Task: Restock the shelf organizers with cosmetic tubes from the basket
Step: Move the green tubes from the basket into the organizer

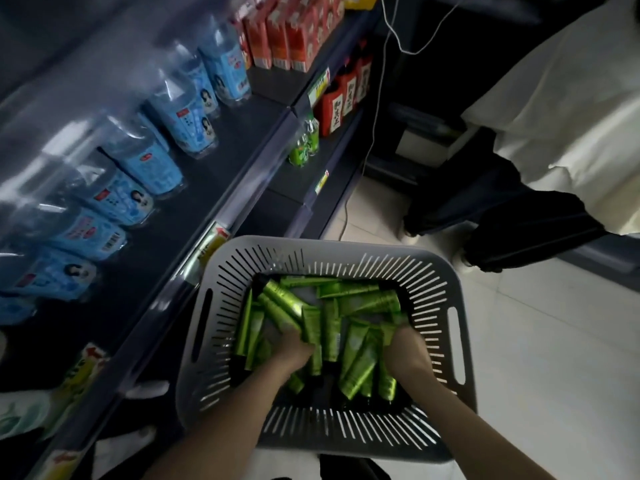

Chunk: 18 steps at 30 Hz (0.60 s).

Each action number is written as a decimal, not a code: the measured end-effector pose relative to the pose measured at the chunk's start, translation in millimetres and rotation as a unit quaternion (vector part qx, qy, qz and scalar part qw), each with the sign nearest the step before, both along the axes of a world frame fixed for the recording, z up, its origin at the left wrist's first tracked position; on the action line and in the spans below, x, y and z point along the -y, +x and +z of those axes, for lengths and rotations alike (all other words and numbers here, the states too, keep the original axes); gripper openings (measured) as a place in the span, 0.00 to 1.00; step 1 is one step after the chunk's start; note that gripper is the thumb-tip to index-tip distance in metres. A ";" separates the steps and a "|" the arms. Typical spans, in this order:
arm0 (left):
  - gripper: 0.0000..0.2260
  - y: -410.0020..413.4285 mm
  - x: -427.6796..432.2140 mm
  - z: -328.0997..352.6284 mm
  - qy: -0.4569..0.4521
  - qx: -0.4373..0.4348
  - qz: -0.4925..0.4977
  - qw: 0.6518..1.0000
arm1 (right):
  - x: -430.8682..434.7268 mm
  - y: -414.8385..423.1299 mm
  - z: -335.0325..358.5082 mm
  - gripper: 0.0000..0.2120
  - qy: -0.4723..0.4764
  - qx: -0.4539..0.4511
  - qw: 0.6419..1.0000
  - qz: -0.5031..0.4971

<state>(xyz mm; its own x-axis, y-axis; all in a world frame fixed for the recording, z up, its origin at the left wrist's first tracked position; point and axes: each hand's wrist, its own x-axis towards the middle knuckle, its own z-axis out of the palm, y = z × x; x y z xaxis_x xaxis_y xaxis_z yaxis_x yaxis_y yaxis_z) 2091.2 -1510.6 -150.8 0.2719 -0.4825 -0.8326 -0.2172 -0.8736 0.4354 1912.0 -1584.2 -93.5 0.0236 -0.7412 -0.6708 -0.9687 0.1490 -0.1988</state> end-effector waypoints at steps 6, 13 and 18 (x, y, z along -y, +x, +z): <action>0.16 -13.8 4.9 -20.3 -0.002 -0.018 0.088 0.996 | 2.0 1.9 -19.4 0.14 -0.023 -0.003 0.999 -0.029; 0.12 -18.7 14.2 -9.8 -0.003 0.061 -0.059 0.996 | -0.3 1.3 -22.2 0.13 -0.022 0.067 0.997 -0.024; 0.09 -7.7 9.2 19.6 -0.071 0.052 -0.011 0.996 | 6.8 6.8 0.8 0.10 -0.050 0.153 0.987 -0.010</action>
